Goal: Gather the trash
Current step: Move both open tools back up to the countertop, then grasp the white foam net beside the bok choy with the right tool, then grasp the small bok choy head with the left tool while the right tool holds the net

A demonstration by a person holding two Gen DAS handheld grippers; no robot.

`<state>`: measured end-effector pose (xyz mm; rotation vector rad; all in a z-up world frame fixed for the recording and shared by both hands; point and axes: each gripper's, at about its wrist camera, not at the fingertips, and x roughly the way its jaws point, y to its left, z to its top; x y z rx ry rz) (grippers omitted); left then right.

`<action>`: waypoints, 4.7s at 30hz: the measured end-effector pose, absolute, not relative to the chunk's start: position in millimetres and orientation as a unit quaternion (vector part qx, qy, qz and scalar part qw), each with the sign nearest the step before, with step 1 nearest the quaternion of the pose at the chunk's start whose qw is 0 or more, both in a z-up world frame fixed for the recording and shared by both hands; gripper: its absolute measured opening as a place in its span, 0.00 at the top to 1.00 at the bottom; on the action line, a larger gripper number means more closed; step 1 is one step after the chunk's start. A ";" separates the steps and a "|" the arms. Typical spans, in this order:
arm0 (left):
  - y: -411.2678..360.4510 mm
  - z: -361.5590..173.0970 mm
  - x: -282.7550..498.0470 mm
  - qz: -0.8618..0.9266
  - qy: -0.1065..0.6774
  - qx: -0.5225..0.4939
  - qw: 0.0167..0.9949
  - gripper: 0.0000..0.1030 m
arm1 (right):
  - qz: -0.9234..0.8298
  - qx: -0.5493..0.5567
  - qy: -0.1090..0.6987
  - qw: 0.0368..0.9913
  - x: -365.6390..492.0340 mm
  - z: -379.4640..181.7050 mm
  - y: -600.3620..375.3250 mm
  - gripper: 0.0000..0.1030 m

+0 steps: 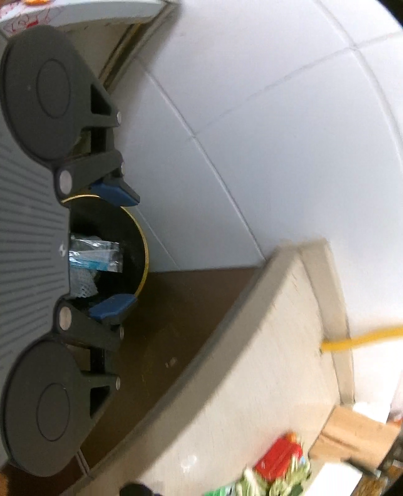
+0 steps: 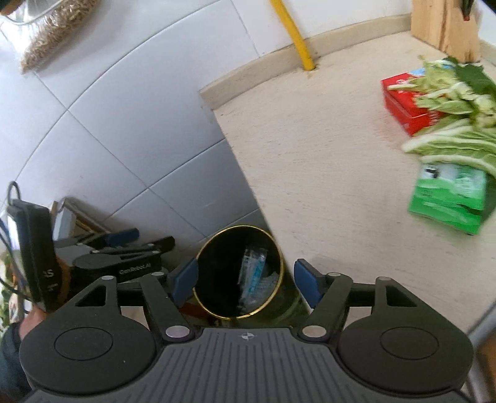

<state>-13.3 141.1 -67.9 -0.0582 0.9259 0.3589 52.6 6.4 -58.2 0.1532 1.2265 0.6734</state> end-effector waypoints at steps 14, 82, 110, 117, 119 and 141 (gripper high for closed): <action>56.7 -4.4 10.7 0.076 0.375 0.039 0.923 0.28 | 0.275 0.110 0.539 0.789 53.2 -39.6 -66.2 0.16; -82.6 19.4 185.1 -0.111 0.350 0.054 0.929 0.26 | 0.116 0.083 0.515 0.845 189.5 -88.0 -227.5 0.58; -188.9 9.7 303.2 -0.222 0.390 0.144 0.882 0.49 | 0.124 0.201 0.502 0.832 173.4 -89.0 -263.5 0.60; -205.6 -2.5 316.9 -0.234 0.409 0.125 0.873 0.61 | 0.125 0.208 0.502 0.830 173.6 -92.3 -264.0 0.60; -201.1 2.3 315.9 -0.234 0.404 0.128 0.875 0.61 | 0.125 0.215 0.502 0.828 173.7 -93.9 -265.8 0.58; -221.9 -28.7 348.8 -0.245 0.465 0.170 0.834 0.56 | 0.125 0.202 0.503 0.831 178.6 -95.6 -254.8 0.67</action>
